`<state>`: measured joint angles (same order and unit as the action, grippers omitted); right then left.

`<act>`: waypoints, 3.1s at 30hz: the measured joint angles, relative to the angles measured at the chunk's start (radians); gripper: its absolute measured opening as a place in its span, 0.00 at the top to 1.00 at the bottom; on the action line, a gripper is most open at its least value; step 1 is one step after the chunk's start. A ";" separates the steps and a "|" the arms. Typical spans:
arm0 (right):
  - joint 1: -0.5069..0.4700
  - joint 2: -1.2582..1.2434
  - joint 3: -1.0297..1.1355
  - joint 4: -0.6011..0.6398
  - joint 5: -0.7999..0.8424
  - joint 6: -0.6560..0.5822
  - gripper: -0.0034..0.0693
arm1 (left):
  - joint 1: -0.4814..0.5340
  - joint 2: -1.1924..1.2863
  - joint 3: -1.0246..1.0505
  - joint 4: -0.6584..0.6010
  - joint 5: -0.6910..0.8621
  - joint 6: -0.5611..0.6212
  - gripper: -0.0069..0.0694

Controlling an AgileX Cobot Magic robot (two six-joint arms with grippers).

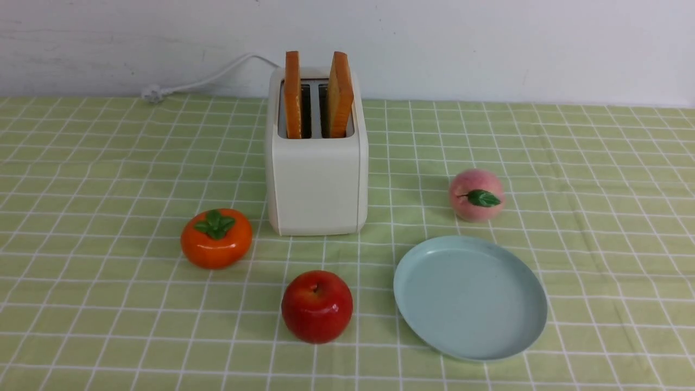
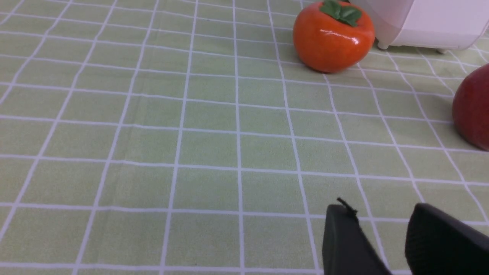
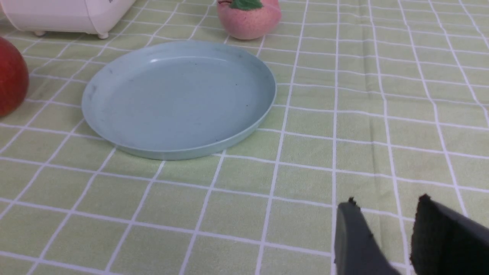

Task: Take toasted bread from bread machine on green coffee tablecloth place on plate.
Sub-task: 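Reach for a toast slice standing in the toaster with the left gripper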

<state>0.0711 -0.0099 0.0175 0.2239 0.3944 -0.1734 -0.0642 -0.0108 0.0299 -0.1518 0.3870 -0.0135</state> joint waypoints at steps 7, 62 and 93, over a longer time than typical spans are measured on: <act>0.000 0.000 0.000 0.000 0.000 0.000 0.62 | 0.000 0.000 0.000 0.000 0.000 0.000 0.60; 0.000 0.172 -0.253 0.552 0.001 -0.044 0.87 | 0.000 0.219 -0.319 -0.941 -0.273 0.542 0.93; 0.073 0.329 -0.380 0.597 0.051 -0.499 0.95 | -0.387 1.268 -0.864 -1.566 -0.365 1.548 0.93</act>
<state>0.1445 0.3193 -0.3623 0.8205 0.4456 -0.6719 -0.4515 1.2574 -0.8341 -1.7183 0.0219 1.5340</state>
